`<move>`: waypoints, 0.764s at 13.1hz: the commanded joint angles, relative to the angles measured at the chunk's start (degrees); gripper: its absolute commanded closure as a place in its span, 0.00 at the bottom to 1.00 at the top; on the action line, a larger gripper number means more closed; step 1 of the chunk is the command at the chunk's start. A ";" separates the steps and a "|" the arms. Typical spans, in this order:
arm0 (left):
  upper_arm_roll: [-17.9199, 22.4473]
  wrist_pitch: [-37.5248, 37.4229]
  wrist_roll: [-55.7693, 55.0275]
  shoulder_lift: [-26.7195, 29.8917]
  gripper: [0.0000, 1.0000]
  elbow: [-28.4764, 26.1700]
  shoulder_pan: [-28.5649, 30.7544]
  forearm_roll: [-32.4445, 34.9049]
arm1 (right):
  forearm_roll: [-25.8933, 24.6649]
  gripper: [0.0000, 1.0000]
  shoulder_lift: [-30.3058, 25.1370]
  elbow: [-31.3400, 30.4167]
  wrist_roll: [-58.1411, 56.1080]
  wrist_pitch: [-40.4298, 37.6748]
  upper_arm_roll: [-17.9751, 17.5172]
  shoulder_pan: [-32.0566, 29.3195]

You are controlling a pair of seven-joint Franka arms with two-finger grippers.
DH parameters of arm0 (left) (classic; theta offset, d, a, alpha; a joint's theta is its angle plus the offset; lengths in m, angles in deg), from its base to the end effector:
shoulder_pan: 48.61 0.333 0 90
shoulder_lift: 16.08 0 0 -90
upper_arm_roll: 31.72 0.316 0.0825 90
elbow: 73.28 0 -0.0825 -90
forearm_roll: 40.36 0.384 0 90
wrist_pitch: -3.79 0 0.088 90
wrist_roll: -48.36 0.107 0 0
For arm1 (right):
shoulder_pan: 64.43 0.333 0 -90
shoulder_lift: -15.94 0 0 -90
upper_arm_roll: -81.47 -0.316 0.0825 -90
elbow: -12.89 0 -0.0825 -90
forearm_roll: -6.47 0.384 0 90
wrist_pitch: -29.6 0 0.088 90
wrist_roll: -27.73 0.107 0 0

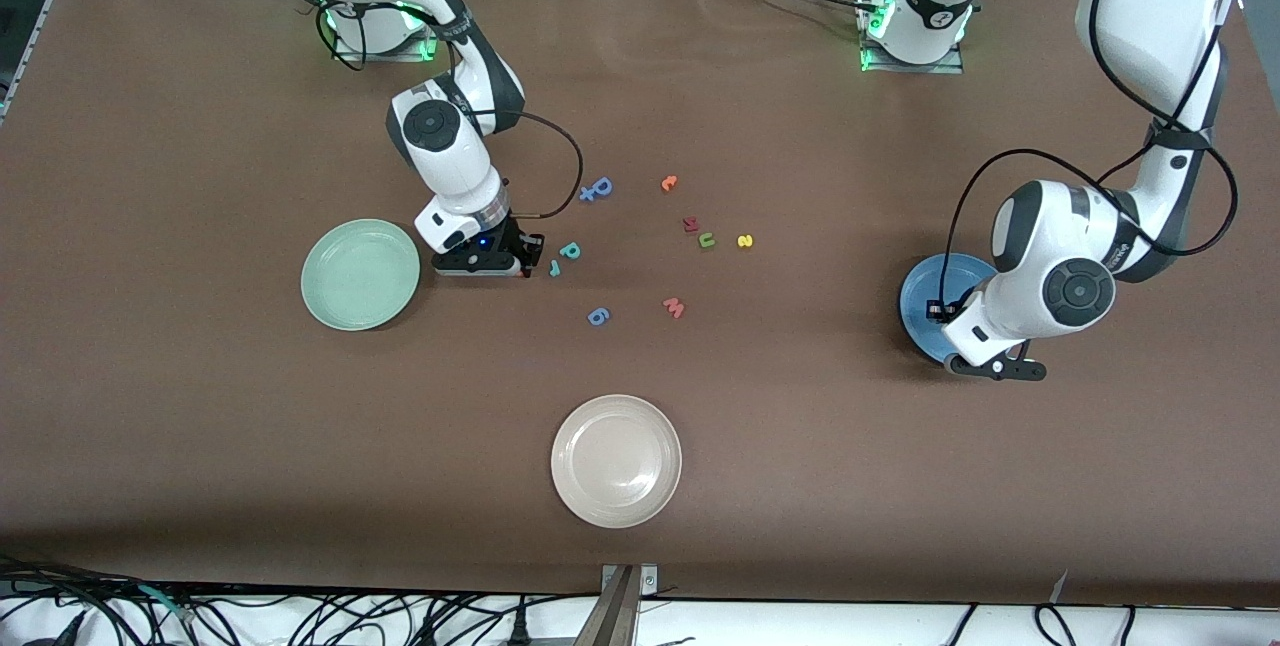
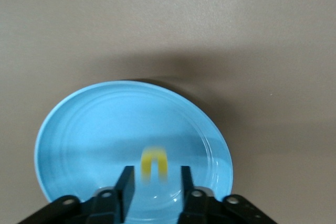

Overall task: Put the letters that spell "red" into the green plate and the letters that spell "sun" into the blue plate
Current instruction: 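Drop the n on the blue plate while the right gripper drops the e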

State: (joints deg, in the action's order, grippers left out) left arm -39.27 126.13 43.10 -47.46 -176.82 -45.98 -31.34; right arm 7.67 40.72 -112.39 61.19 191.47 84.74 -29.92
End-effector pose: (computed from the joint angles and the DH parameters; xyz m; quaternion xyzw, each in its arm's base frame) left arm 0.6271 -0.0425 0.2261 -0.9932 0.0402 0.1031 0.0358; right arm 0.4952 0.2992 0.2074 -0.9943 0.0250 -0.0912 0.0491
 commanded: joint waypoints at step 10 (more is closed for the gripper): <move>-16.86 11.48 -19.58 8.78 0.00 -14.01 0.35 -6.83 | -0.32 0.48 -4.47 -1.46 -25.98 -18.18 16.85 -0.67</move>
State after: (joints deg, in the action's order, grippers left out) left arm -53.89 131.31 26.75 -44.34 -181.92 -46.24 -37.12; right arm 7.62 36.57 -112.44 36.11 173.78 101.34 -30.67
